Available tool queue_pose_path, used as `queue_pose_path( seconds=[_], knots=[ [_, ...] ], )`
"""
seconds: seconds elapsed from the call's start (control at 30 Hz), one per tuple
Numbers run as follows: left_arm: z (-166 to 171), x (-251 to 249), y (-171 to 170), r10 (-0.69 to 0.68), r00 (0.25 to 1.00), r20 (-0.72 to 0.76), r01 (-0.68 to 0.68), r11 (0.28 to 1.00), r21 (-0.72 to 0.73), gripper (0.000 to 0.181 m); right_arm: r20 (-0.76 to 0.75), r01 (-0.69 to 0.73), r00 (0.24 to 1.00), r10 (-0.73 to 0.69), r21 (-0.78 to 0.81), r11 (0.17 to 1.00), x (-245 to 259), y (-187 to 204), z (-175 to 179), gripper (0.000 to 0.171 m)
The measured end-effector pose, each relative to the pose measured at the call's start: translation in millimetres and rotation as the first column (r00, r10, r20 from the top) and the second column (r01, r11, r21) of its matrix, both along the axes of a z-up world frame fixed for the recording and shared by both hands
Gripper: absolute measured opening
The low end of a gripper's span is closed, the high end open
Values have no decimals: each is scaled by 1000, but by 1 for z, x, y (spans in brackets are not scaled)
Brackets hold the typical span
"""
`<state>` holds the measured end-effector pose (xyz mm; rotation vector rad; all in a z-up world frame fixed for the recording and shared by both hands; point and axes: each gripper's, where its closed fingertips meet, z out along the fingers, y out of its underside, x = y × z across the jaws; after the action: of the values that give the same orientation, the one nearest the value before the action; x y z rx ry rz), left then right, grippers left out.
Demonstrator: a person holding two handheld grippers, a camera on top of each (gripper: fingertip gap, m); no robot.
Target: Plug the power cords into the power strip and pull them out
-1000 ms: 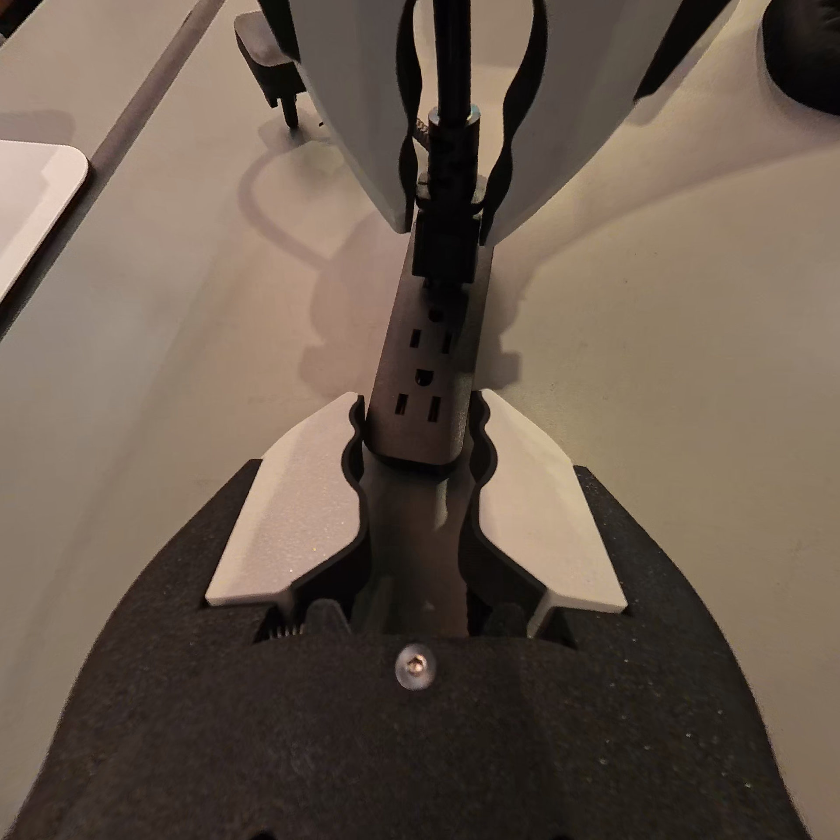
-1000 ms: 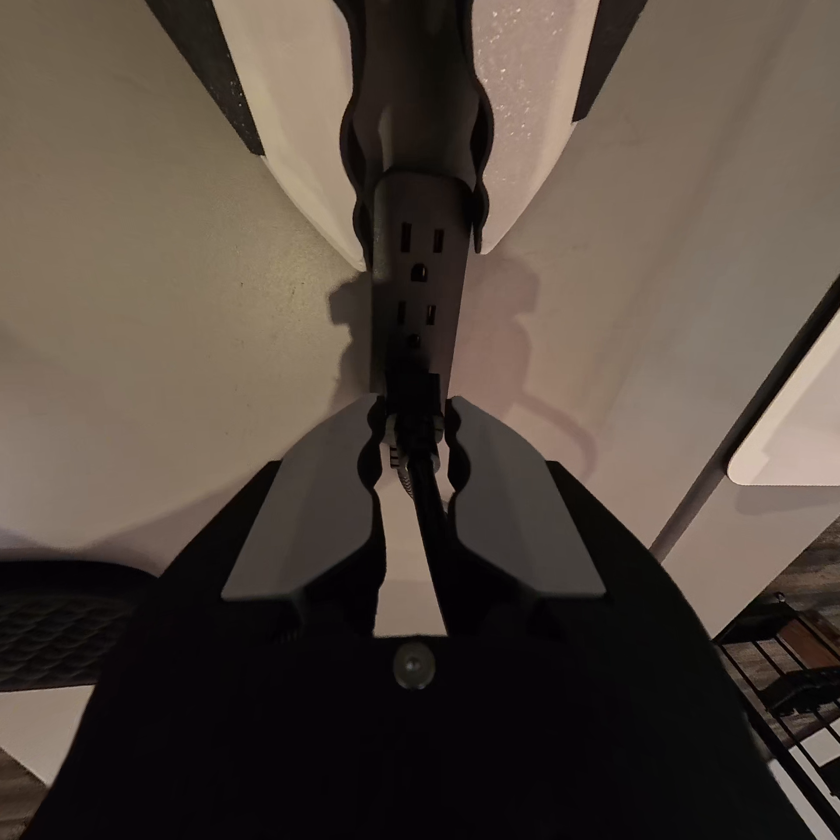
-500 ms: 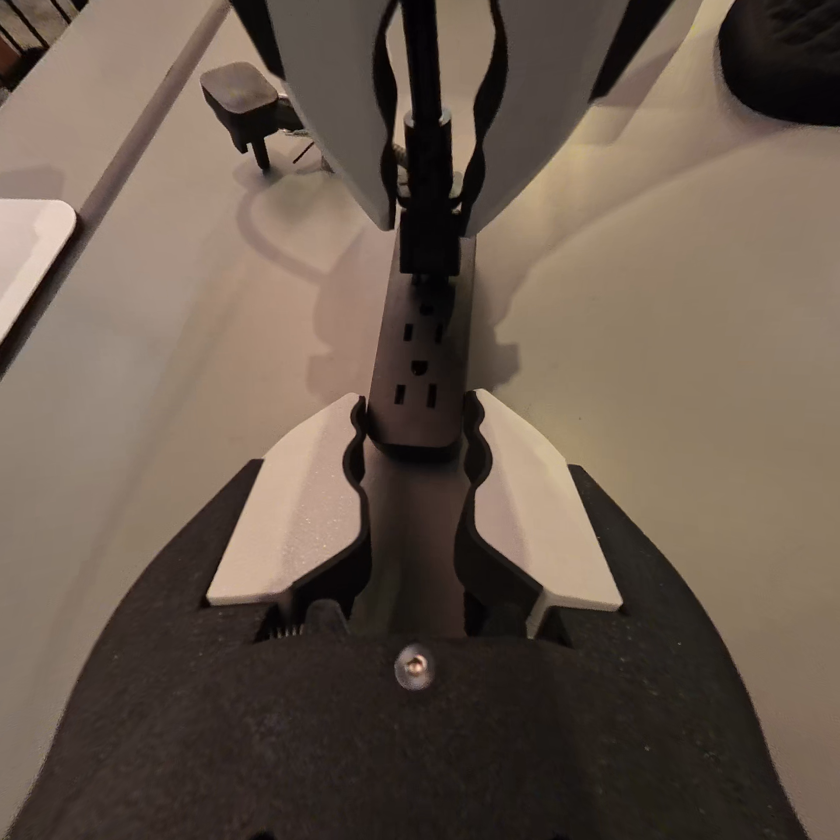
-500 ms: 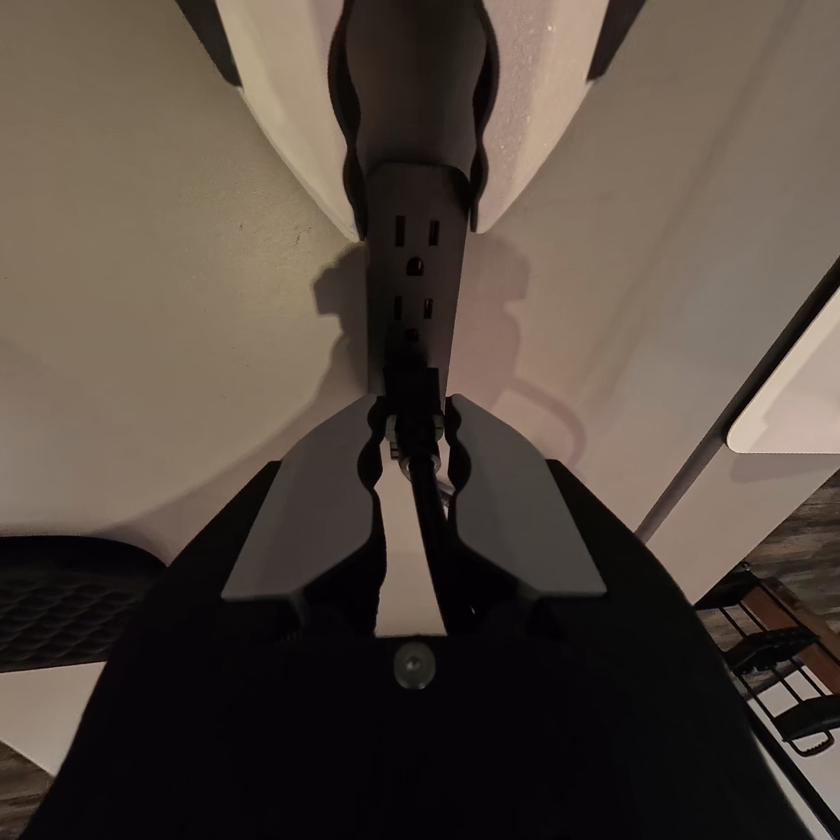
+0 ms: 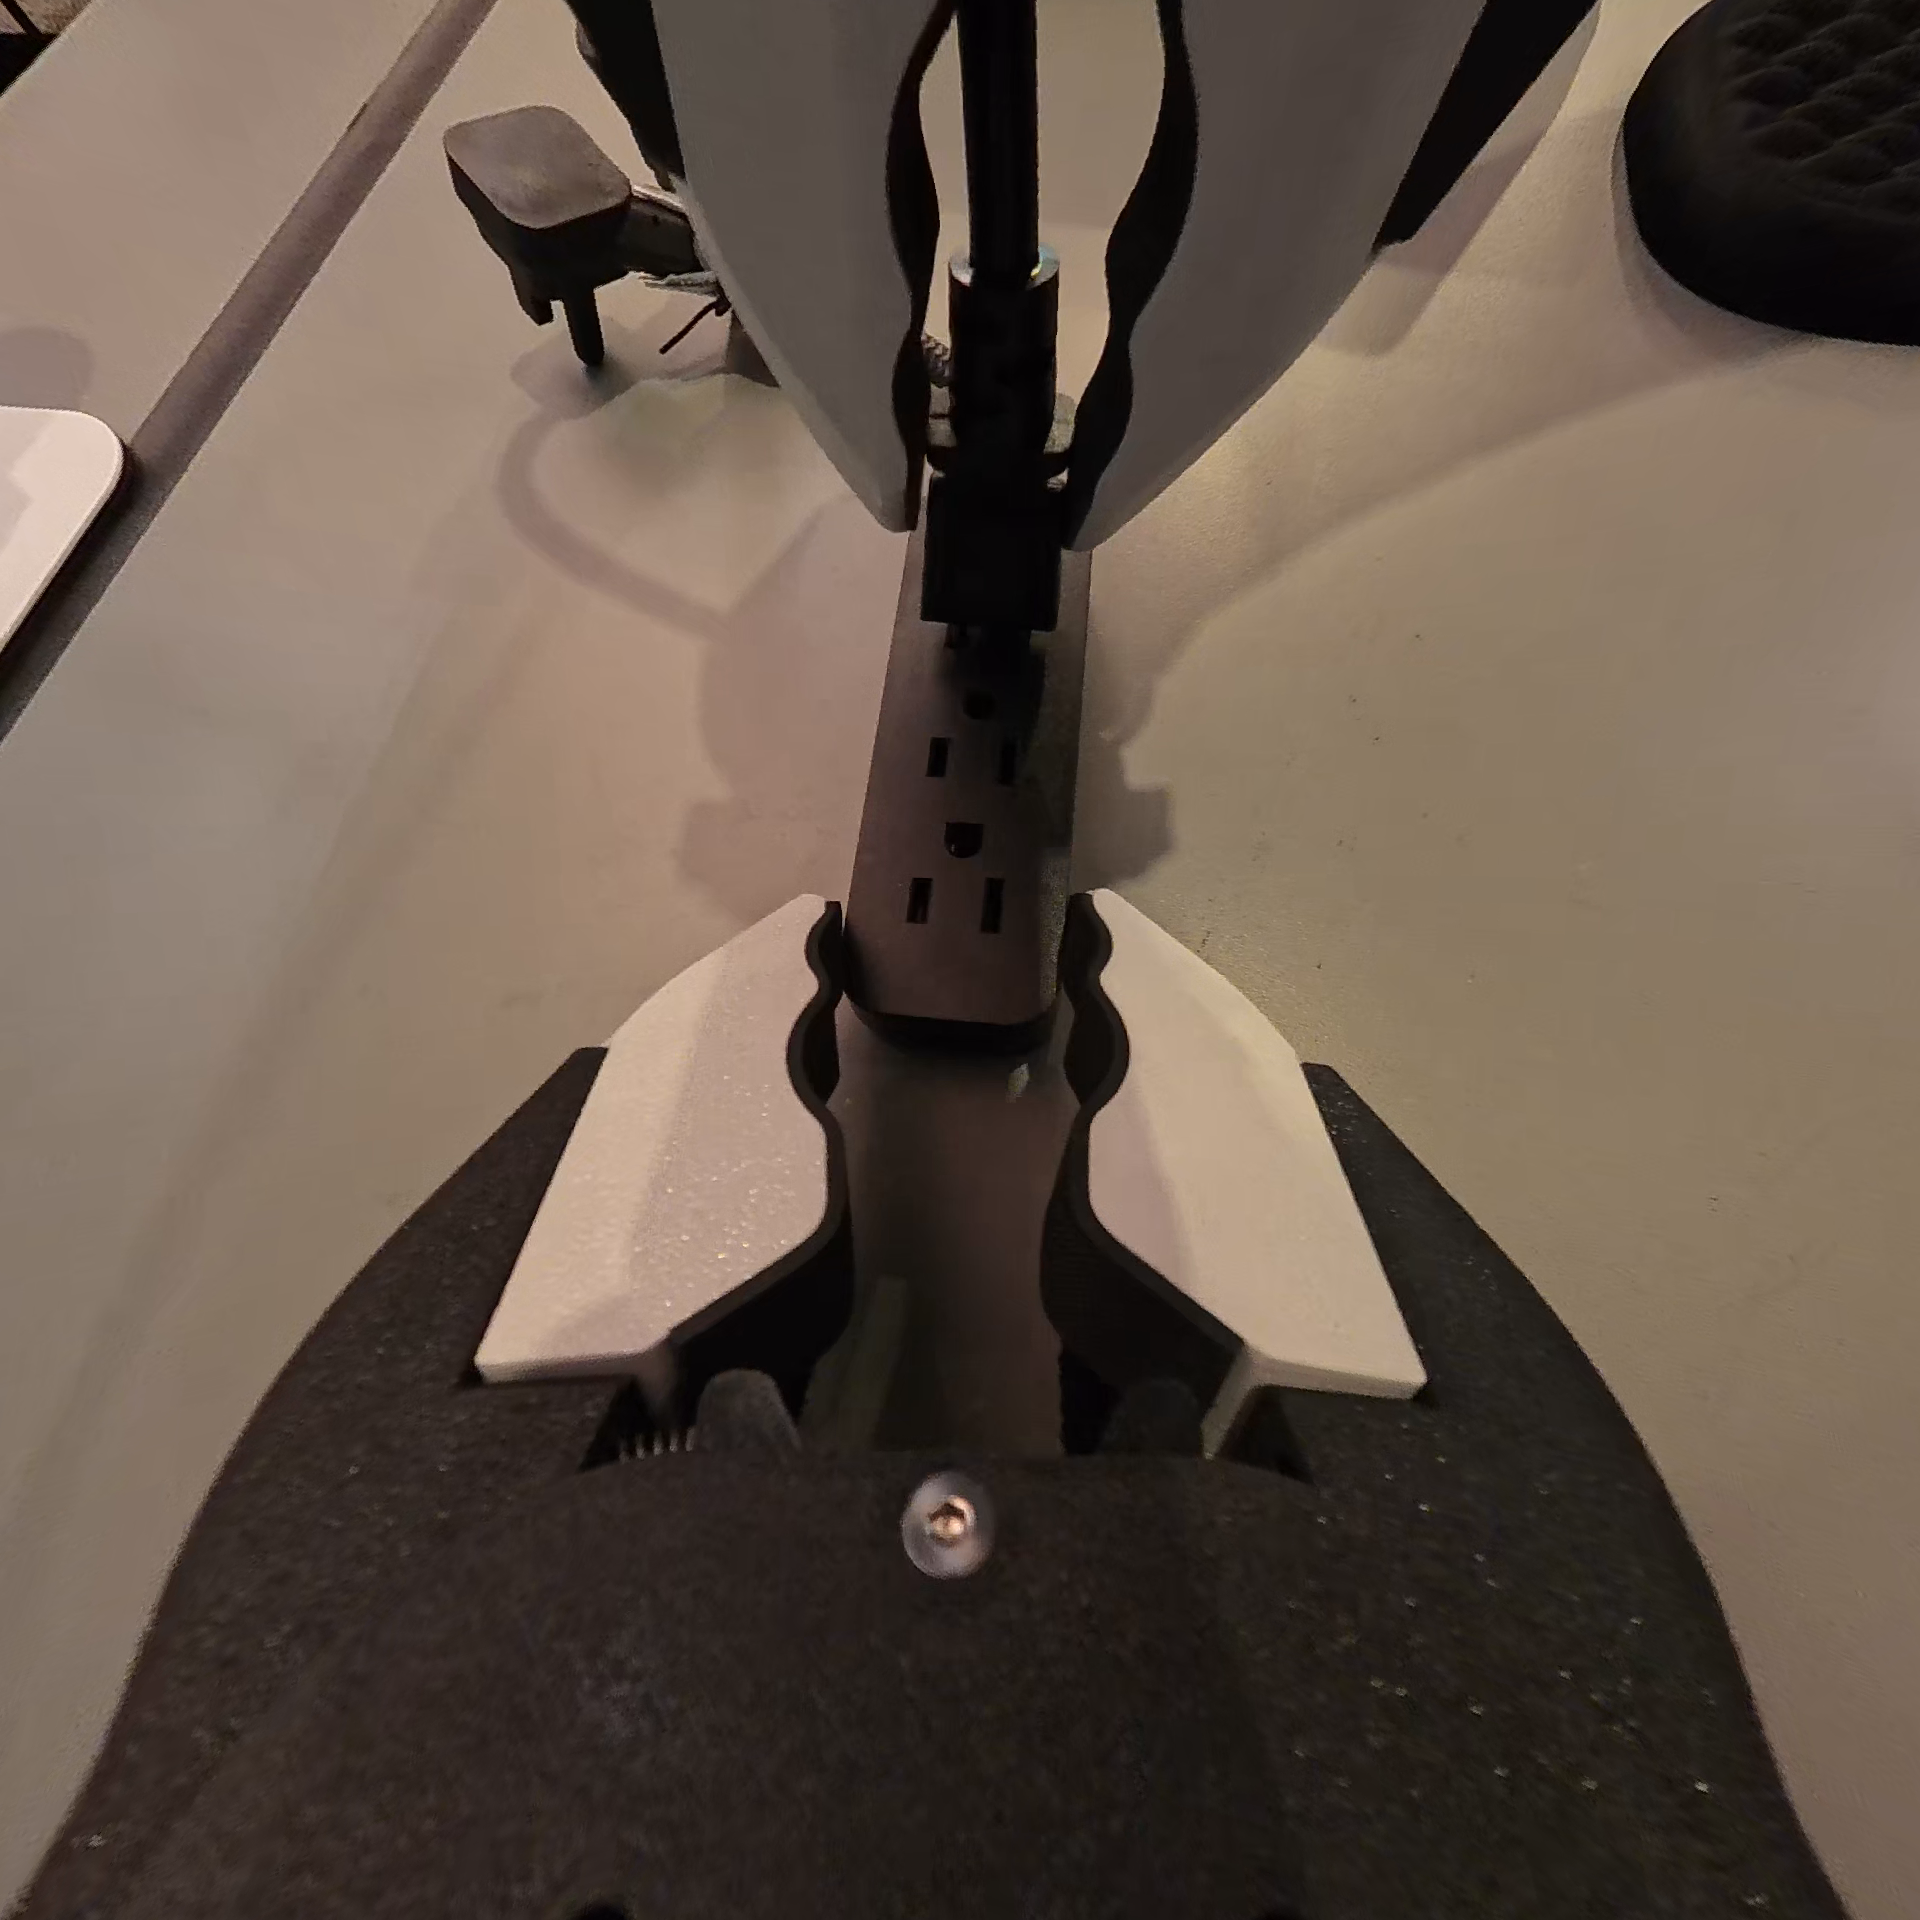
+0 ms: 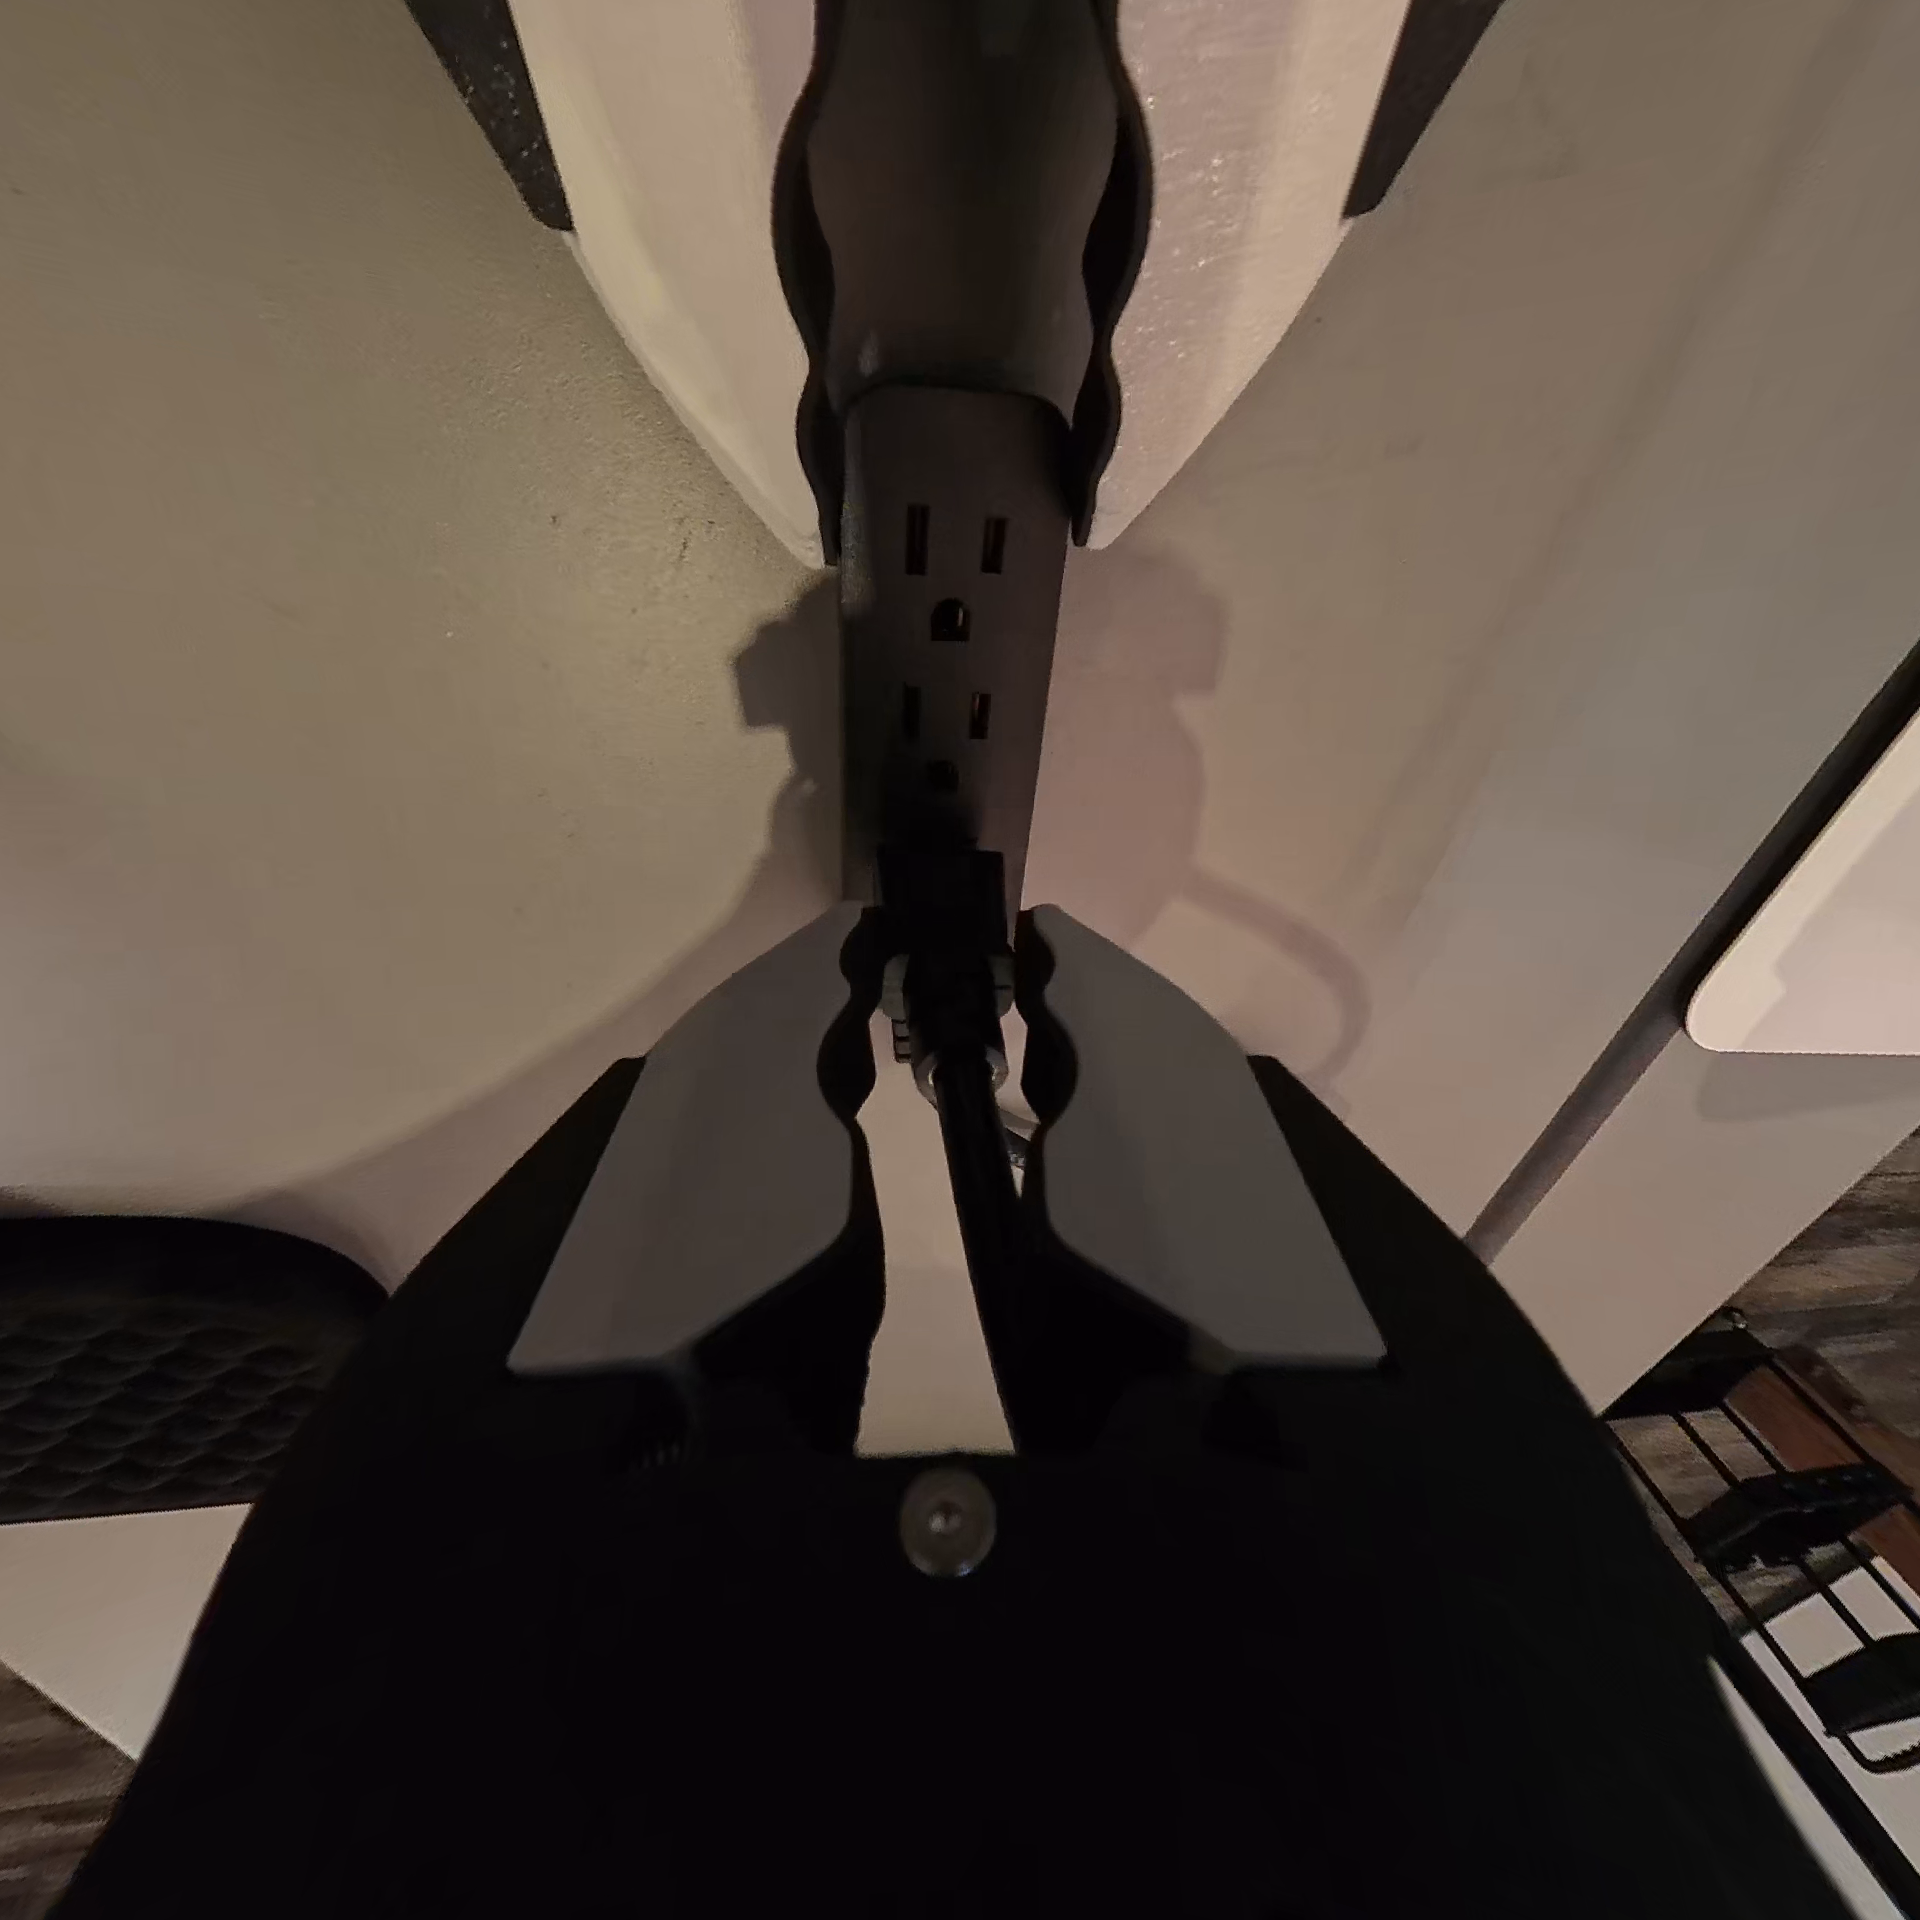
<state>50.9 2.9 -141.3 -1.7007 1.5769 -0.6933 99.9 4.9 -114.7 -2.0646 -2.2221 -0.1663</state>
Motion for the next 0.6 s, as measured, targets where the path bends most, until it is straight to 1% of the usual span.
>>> queue_pose_path(
  seconds=[0.6],
  knots=[
    [0, 1, 0, -13, 1000, 12, 14, 999, -34, 40, -22, -59, 998, 58, -79, 995, -6, 0, -3, 23]
  ],
)
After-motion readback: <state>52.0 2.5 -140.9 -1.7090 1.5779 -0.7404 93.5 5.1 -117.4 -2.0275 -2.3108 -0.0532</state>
